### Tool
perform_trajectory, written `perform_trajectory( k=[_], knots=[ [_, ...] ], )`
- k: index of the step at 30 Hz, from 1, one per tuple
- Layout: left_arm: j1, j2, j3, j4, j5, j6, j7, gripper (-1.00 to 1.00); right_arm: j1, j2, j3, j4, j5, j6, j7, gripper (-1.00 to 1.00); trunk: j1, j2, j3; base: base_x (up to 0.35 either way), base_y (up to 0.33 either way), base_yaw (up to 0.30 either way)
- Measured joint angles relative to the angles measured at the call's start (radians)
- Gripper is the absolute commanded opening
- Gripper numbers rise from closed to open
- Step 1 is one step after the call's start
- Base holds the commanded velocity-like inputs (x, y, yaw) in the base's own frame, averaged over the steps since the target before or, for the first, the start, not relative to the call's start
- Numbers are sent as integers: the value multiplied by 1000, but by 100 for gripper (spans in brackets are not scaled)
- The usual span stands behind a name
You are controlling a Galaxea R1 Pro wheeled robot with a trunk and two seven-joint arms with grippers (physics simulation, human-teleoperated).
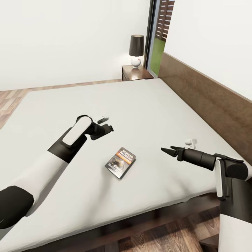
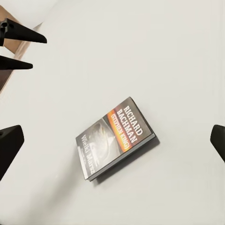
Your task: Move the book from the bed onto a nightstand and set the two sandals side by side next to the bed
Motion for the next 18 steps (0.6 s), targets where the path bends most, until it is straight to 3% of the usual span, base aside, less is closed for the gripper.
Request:
perform_trajectory(
  k=[7, 14, 16, 18],
  knots=[
    [24, 11, 3, -43, -1, 1, 3, 100, 0, 1, -1, 1, 1, 21, -3, 100, 0, 0, 0, 0, 0, 22],
    [45, 19, 4, -77, -1, 1, 6, 100, 0, 2, -2, 9, 3, 68, -8, 100, 0, 0, 3, 0, 0, 155],
    [50, 21, 4, -89, -1, 1, 8, 100, 0, 2, -1, 11, 5, 77, -21, 100, 0, 0, 4, 0, 0, 220],
    [59, 28, 4, -136, -2, 2, 11, 100, -2, 3, 2, 13, 5, 83, -82, 100, 0, 0, 5, 0, 0, 239]
  ],
)
